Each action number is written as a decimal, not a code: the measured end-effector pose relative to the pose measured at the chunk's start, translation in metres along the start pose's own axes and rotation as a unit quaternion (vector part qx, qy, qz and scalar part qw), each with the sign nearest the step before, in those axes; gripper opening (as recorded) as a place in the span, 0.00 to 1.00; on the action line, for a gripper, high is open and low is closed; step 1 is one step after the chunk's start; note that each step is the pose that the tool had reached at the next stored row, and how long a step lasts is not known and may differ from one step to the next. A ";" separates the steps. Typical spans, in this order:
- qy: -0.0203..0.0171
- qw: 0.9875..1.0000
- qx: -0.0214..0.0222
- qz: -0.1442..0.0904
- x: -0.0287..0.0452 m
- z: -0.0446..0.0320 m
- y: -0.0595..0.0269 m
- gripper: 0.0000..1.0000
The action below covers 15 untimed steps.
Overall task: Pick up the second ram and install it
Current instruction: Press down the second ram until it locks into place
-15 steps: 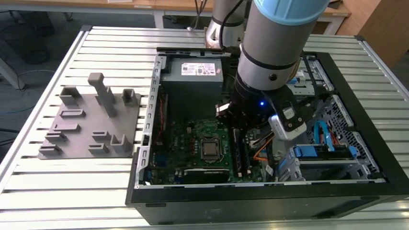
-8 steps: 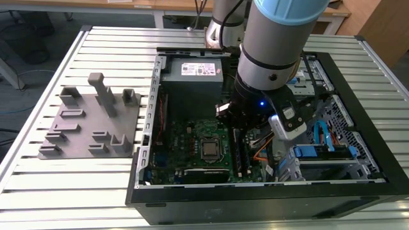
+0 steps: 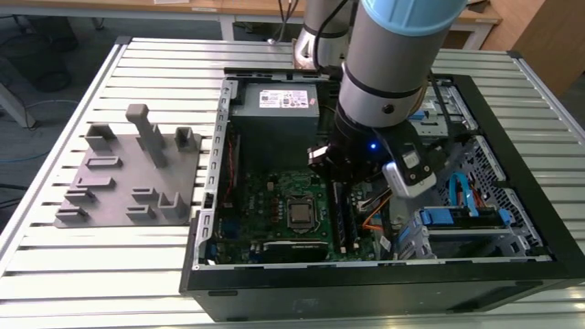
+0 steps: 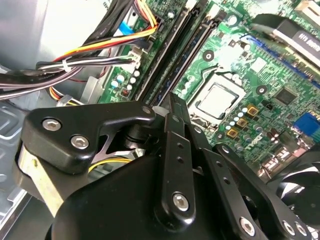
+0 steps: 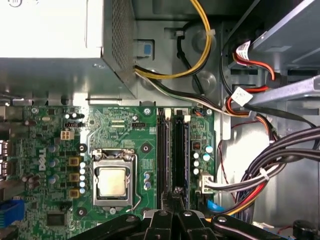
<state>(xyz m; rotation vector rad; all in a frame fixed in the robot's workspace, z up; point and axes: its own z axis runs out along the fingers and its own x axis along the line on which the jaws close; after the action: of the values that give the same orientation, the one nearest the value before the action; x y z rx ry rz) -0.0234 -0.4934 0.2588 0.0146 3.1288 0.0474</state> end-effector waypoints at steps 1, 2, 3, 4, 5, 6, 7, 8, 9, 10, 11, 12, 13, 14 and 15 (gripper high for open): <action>0.000 1.000 0.000 0.000 0.0000 0.0006 0.0015 0.11; 0.000 1.000 0.000 0.000 0.0001 0.0011 0.0028 0.11; 0.000 1.000 0.000 0.000 0.0001 0.0017 0.0038 0.11; 0.000 1.000 0.000 0.000 0.0000 0.0021 0.0047 0.11; 0.000 1.000 0.000 0.000 0.0000 0.0025 0.0053 0.11; 0.000 1.000 0.000 0.000 0.0000 0.0028 0.0059 0.11; 0.000 1.000 0.000 0.000 0.0001 0.0032 0.0064 0.11; 0.000 1.000 0.000 0.000 0.0001 0.0035 0.0068 0.11; 0.000 1.000 0.000 0.000 0.0001 0.0039 0.0072 0.11; 0.000 1.000 0.000 0.000 0.0001 0.0042 0.0076 0.11; 0.000 1.000 0.000 0.000 0.0001 0.0046 0.0080 0.11; 0.000 1.000 0.000 0.000 0.0001 0.0051 0.0084 0.11; 0.000 1.000 0.000 0.000 0.0002 0.0057 0.0089 0.11; 0.000 1.000 0.000 0.000 0.0002 0.0063 0.0094 0.11; 0.000 1.000 0.000 0.000 0.0002 0.0071 0.0099 0.11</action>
<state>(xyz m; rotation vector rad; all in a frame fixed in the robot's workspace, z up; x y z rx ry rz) -0.0234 -0.4833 0.2521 0.0146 3.1288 0.0475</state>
